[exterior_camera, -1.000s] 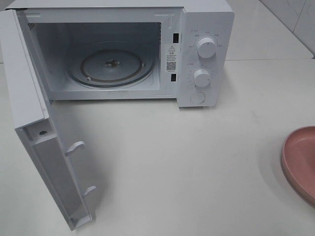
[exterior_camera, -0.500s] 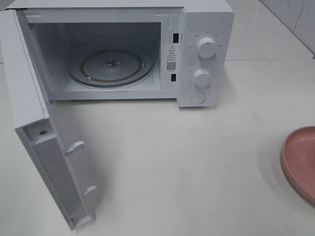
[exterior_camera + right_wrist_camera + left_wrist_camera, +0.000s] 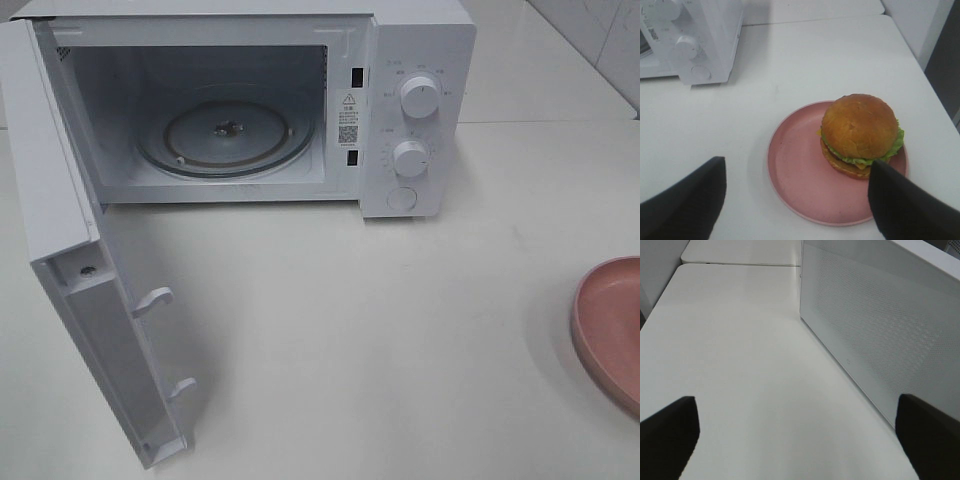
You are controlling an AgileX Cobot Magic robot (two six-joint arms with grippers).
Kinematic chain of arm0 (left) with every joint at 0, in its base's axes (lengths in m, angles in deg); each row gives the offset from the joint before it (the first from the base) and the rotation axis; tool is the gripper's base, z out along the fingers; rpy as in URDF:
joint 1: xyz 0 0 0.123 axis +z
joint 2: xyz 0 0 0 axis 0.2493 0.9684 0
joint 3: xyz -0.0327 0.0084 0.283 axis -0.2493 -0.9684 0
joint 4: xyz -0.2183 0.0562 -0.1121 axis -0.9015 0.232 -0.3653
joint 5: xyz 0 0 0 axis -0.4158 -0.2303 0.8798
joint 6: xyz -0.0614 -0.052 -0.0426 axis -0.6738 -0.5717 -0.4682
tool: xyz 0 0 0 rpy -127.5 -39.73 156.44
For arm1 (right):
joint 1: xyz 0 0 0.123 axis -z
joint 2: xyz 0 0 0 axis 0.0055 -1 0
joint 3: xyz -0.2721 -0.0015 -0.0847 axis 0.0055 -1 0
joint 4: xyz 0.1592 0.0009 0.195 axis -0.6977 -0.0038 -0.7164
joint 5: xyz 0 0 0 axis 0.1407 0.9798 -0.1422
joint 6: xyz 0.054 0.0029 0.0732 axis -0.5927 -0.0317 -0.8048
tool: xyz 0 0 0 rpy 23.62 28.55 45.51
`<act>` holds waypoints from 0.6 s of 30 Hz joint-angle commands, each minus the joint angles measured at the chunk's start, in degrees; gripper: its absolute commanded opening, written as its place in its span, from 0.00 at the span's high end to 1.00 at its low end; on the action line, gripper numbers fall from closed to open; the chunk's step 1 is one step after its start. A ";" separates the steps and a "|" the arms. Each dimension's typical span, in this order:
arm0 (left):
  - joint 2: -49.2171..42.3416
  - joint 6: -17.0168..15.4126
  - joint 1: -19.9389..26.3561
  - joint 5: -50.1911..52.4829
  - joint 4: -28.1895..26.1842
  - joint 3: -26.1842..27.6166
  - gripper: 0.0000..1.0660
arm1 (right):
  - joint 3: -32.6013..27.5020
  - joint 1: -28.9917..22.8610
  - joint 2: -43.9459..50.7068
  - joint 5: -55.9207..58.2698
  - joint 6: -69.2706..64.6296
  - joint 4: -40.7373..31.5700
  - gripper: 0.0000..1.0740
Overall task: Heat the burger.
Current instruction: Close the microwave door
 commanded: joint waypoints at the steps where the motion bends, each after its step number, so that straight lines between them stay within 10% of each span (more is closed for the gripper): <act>1: -1.03 0.06 0.06 0.29 -0.11 -0.17 0.06 | -0.06 4.13 2.81 -0.57 2.41 -0.52 0.29; 18: -0.92 0.00 0.06 0.29 -0.11 -0.17 0.06 | -0.11 4.81 2.81 -0.80 2.86 -3.27 0.29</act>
